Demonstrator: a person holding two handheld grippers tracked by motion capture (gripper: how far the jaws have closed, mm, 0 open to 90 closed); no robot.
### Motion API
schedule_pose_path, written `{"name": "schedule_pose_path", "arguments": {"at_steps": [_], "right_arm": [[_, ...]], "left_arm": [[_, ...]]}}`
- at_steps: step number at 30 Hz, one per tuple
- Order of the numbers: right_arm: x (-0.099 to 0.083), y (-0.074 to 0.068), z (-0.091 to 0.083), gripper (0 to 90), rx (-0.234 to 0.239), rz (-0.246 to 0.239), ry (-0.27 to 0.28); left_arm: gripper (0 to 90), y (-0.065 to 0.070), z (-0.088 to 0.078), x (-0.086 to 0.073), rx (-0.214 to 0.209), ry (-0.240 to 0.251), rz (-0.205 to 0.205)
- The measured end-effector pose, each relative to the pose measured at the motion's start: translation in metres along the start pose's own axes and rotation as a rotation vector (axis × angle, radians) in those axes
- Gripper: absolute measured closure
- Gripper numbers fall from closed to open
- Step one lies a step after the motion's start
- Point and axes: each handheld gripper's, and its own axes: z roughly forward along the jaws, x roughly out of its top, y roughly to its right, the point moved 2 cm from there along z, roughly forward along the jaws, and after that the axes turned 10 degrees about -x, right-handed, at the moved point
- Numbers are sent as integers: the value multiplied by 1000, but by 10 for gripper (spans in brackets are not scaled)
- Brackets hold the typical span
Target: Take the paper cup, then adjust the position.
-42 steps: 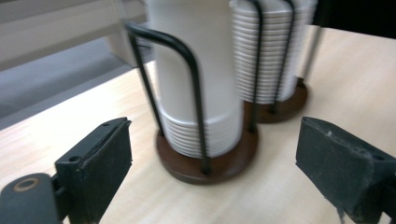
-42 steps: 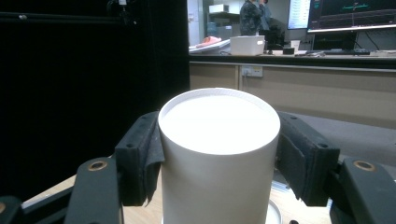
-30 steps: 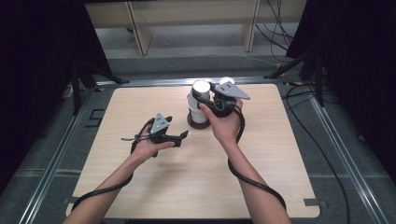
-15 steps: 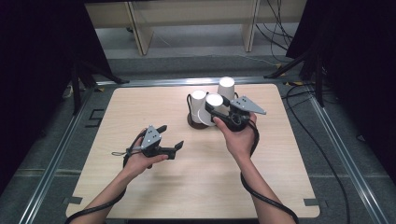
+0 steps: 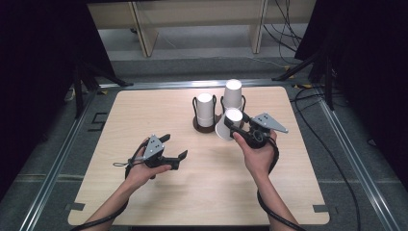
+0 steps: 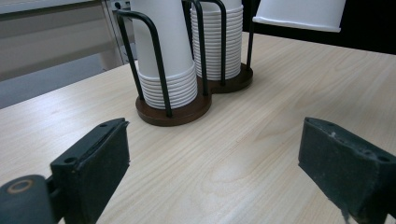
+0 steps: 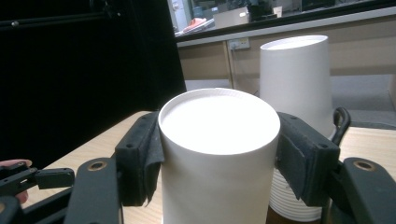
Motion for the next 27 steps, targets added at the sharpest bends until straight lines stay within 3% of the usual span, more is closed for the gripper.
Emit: {"name": "schedule_pose_path", "arguments": {"at_steps": [4,6,7,8,13,14,19,20,24,27], "right_arm": [[0,3,-4,359,-16,15,8],[-1,3,-7,358,-9,27,3],[-1,5,-7,359,-11,13,6],[-2,5,-8,358,-6,31,-5],[-6,9,-12,358,-10,29,-15],[-11,11,-15,358,-27,39,-27],[-18,16,-23,359,-32,45,-39],[-21,17,-26,359,-34,71,-56],[-25,21,-31,358,-46,85,-68],[-29,25,-34,358,-42,133,-93]], "left_arm": [[83,1,1,1,-4,27,3],[83,3,1,2,-4,18,3],[83,4,2,2,-11,29,3],[83,4,2,2,-5,14,3],[82,8,8,2,-19,22,6],[81,11,10,2,-22,14,5],[73,21,19,2,-54,8,4],[73,23,22,2,-66,10,6],[72,28,25,2,-80,1,9],[72,34,27,2,-97,-6,14]]}}
